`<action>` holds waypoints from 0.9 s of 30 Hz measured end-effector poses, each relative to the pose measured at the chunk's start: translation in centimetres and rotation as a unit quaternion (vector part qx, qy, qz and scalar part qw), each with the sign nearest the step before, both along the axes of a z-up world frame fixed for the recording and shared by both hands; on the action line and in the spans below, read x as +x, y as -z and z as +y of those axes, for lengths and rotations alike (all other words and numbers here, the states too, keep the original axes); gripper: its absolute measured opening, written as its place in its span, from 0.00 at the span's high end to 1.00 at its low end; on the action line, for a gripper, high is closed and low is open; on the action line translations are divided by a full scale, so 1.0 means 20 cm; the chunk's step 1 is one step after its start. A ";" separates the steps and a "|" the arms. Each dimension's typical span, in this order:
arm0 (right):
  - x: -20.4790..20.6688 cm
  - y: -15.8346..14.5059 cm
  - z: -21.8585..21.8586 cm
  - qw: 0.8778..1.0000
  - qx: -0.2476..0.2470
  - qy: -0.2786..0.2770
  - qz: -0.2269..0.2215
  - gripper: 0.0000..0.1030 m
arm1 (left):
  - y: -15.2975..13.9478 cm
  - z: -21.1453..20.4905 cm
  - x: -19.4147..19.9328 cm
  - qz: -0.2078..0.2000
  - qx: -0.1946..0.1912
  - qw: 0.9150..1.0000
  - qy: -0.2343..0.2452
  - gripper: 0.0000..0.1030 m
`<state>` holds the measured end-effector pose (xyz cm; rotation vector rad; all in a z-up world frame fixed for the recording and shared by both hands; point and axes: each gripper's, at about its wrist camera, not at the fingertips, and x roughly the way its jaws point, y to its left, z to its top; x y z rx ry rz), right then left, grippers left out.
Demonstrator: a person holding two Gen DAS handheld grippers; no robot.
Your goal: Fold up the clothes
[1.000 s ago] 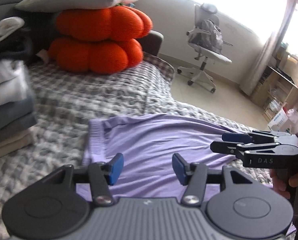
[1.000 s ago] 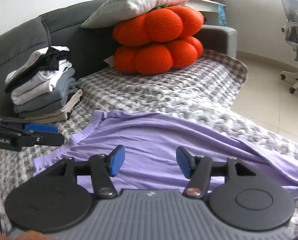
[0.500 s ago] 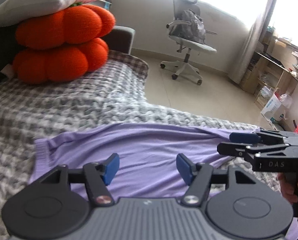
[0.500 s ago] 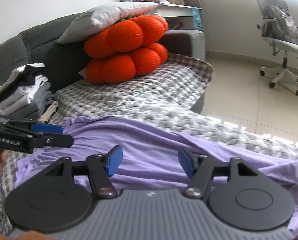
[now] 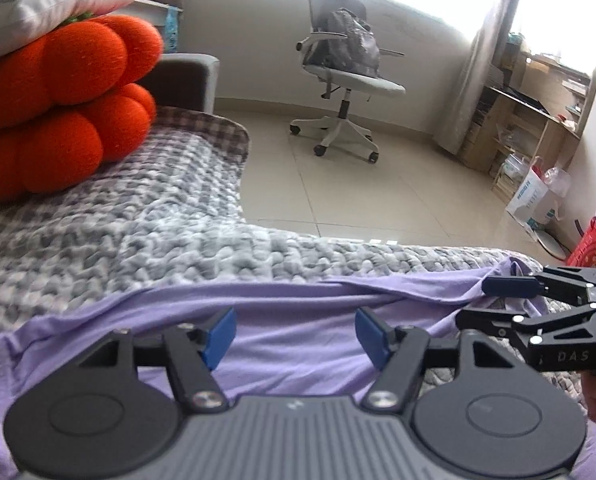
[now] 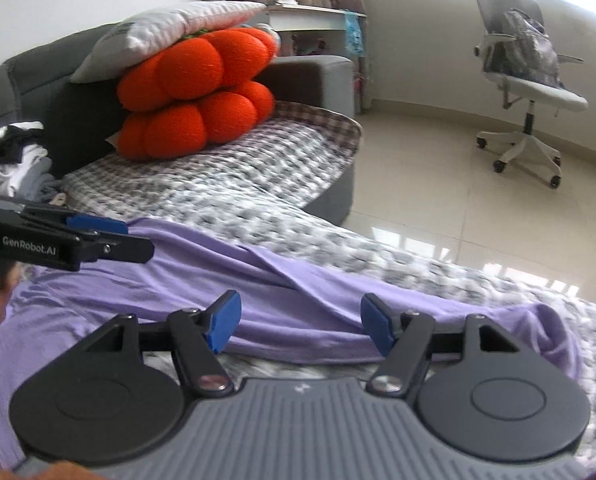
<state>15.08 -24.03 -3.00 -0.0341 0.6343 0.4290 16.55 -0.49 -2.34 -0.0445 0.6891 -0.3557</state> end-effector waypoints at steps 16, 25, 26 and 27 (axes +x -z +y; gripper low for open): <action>0.01 0.06 -0.27 0.997 -0.043 0.067 0.016 0.32 | 0.09 -0.09 0.14 -0.020 0.043 0.998 0.036 0.39; -0.02 0.09 -0.43 0.991 -0.066 0.113 0.011 0.37 | 0.13 -0.21 0.09 -0.023 0.043 0.995 0.089 0.44; -0.02 0.09 -0.45 0.991 -0.064 0.121 0.010 0.40 | 0.13 -0.23 0.08 -0.023 0.042 0.994 0.099 0.45; -0.02 0.09 -0.46 0.990 -0.061 0.129 0.009 0.45 | 0.14 -0.26 0.07 -0.023 0.042 0.993 0.110 0.46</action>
